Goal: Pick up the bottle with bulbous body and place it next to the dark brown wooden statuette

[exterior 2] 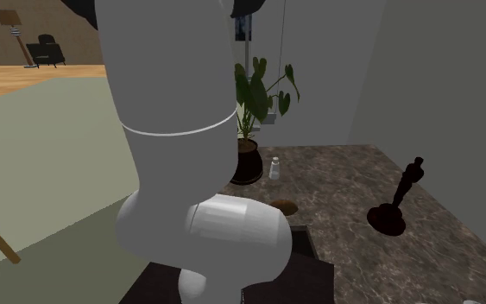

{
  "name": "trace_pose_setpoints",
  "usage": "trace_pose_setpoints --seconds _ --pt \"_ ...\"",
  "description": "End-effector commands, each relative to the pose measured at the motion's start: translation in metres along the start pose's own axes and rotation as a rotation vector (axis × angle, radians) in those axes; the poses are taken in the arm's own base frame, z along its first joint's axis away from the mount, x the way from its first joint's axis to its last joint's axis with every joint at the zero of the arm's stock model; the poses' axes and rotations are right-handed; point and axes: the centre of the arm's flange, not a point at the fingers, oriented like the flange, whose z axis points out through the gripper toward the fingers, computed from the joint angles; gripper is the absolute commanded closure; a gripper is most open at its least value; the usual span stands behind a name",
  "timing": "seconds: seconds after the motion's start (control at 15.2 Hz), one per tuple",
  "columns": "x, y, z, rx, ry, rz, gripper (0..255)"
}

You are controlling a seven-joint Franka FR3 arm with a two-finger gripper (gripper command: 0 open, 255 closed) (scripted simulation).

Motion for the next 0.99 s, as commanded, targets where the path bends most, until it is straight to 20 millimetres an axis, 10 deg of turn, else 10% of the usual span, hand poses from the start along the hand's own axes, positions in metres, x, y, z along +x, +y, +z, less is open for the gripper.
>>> trace_pose_setpoints --seconds 0.0,0.92 --pt "0.0 0.0 -0.012 0.0 0.0 0.0 255" --pt "0.005 -0.001 -0.086 0.0 0.0 0.0 255"
